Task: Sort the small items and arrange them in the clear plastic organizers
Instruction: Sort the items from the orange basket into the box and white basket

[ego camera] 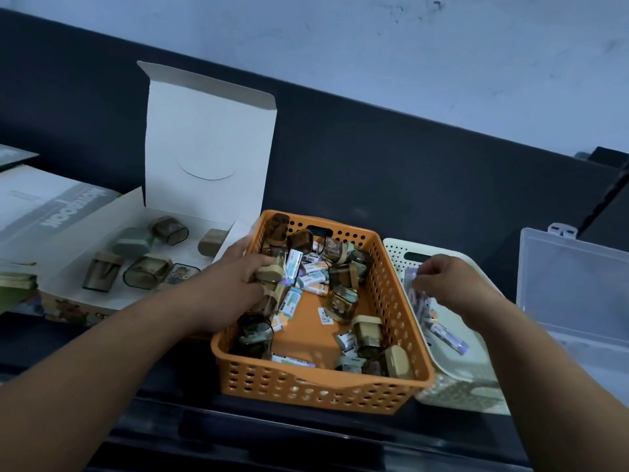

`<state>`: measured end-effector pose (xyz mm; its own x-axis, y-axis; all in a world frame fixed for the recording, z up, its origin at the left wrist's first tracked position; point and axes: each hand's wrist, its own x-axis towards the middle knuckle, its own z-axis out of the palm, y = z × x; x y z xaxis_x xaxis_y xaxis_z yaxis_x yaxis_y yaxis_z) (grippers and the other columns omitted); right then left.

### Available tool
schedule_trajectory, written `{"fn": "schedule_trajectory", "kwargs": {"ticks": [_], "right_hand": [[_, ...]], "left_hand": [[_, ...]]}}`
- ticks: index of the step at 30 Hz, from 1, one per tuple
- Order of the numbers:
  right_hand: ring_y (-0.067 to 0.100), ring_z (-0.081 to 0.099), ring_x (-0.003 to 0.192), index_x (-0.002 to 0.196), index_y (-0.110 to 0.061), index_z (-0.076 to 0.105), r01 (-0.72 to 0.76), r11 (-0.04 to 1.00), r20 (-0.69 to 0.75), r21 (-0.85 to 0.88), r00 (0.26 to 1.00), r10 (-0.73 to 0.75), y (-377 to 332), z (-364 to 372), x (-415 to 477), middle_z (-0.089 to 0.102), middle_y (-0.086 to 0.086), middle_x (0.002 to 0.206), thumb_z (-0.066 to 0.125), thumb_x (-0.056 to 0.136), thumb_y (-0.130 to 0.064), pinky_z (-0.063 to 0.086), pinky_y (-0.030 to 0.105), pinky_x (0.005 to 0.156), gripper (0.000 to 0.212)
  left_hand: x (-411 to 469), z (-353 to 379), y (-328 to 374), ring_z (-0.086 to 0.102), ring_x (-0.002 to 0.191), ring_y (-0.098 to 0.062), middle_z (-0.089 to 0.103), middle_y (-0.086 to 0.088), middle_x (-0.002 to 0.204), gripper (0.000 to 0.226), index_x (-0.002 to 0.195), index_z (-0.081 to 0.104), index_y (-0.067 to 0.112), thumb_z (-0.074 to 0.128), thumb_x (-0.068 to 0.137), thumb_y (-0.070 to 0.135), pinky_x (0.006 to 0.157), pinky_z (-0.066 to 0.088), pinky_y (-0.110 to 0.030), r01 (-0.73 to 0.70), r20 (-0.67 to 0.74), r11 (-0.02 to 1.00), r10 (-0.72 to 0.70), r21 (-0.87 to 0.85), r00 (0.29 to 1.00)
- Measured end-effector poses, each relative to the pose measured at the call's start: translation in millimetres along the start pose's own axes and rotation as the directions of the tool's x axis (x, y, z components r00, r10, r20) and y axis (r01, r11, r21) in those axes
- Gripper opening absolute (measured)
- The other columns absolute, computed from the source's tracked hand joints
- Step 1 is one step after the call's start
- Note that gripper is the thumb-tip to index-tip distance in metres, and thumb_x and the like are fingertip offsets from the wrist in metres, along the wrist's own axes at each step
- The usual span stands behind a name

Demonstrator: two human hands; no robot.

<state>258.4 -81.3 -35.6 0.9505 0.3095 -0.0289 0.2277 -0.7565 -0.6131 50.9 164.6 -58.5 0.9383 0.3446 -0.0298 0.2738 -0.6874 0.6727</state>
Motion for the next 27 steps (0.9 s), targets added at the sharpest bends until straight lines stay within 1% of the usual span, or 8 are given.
{"fn": "schedule_trajectory", "kwargs": {"ticks": [3,6,9,12,15,17,23,27], "right_hand": [[0.018,0.057,0.079,0.102,-0.016,0.061,0.108,0.980,-0.097,-0.167,0.987,-0.125,-17.2,4.8,-7.0,0.062,0.000,0.096,0.063,0.086,-0.021,0.043,0.030,0.067,0.017],[0.019,0.059,0.093,0.108,-0.018,0.062,0.328,0.922,-0.120,-0.205,0.927,-0.356,-49.1,17.1,-18.7,0.061,-0.001,0.105,0.062,0.088,-0.024,0.048,0.033,0.079,0.021],[0.017,0.057,0.093,0.108,-0.022,0.062,0.545,0.813,0.109,-0.202,0.838,-0.535,-83.9,38.3,-29.9,0.060,-0.003,0.106,0.065,0.087,-0.025,0.048,0.030,0.082,0.021],[0.017,0.056,0.101,0.121,-0.028,0.057,0.627,0.727,0.386,-0.280,0.767,-0.513,-106.9,66.8,-27.0,0.057,-0.002,0.121,0.068,0.086,-0.032,0.049,0.034,0.088,0.037],[0.026,0.042,0.130,0.144,-0.028,0.038,0.638,0.651,0.477,-0.412,0.759,-0.442,-115.4,89.4,-15.5,0.040,0.002,0.146,0.070,0.084,-0.035,0.039,0.040,0.106,0.068],[0.028,0.037,0.135,0.150,-0.027,0.028,0.631,0.615,0.510,-0.473,0.765,-0.393,-118.1,100.3,-7.6,0.033,0.003,0.150,0.073,0.083,-0.035,0.036,0.038,0.107,0.081],[0.029,0.043,0.128,0.148,-0.025,0.032,0.641,0.552,0.553,-0.533,0.758,-0.347,-111.7,109.4,-0.5,0.041,0.006,0.139,0.076,0.080,-0.032,0.041,0.036,0.103,0.081],[0.029,0.038,0.126,0.142,-0.029,0.041,0.668,0.474,0.582,-0.574,0.740,-0.337,-106.9,108.6,-1.8,0.043,0.006,0.131,0.074,0.080,-0.024,0.041,0.040,0.101,0.071]], "left_hand": [[0.3,0.1,-1.0,0.010,0.146,-0.011,-0.009,0.015,0.159,0.051,0.144,0.035,0.035,0.049,0.097,0.024,0.109,0.018,-0.026,0.011,0.006,1.000,-0.011,0.000,1.000],[-0.4,-0.3,-1.5,0.011,0.145,-0.011,-0.008,0.015,0.159,0.050,0.142,0.037,0.037,0.050,0.096,0.023,0.107,0.019,-0.026,0.013,0.010,1.000,-0.013,-0.029,1.000],[-1.7,-0.8,-0.5,0.013,0.145,-0.010,-0.007,0.016,0.159,0.051,0.142,0.035,0.036,0.049,0.096,0.021,0.101,0.020,-0.022,0.013,0.003,0.999,-0.012,-0.042,1.000],[-0.9,-0.7,-3.0,0.012,0.145,-0.011,-0.009,0.018,0.158,0.059,0.148,0.025,0.034,0.049,0.096,0.023,0.108,0.020,-0.026,0.031,0.001,0.999,-0.031,-0.041,1.000],[0.0,0.7,-4.3,0.009,0.146,-0.012,-0.012,0.021,0.157,0.064,0.151,0.016,0.034,0.047,0.096,0.027,0.112,0.018,-0.030,0.035,0.010,0.999,-0.035,-0.029,0.999],[0.8,0.7,-7.2,0.005,0.147,-0.011,-0.014,0.021,0.157,0.067,0.152,0.009,0.032,0.046,0.097,0.029,0.114,0.015,-0.031,0.031,0.012,0.999,-0.031,-0.010,0.999],[4.1,2.0,-12.0,-0.004,0.146,-0.008,-0.016,0.016,0.158,0.076,0.153,-0.006,0.025,0.044,0.097,0.034,0.118,0.009,-0.033,0.017,0.018,0.999,-0.018,0.027,1.000],[6.8,1.9,-14.4,0.019,0.144,-0.014,0.009,0.013,0.159,0.075,0.151,0.004,0.035,0.050,0.092,0.038,0.116,0.024,-0.042,0.005,0.011,0.999,-0.004,-0.050,1.000]]}}
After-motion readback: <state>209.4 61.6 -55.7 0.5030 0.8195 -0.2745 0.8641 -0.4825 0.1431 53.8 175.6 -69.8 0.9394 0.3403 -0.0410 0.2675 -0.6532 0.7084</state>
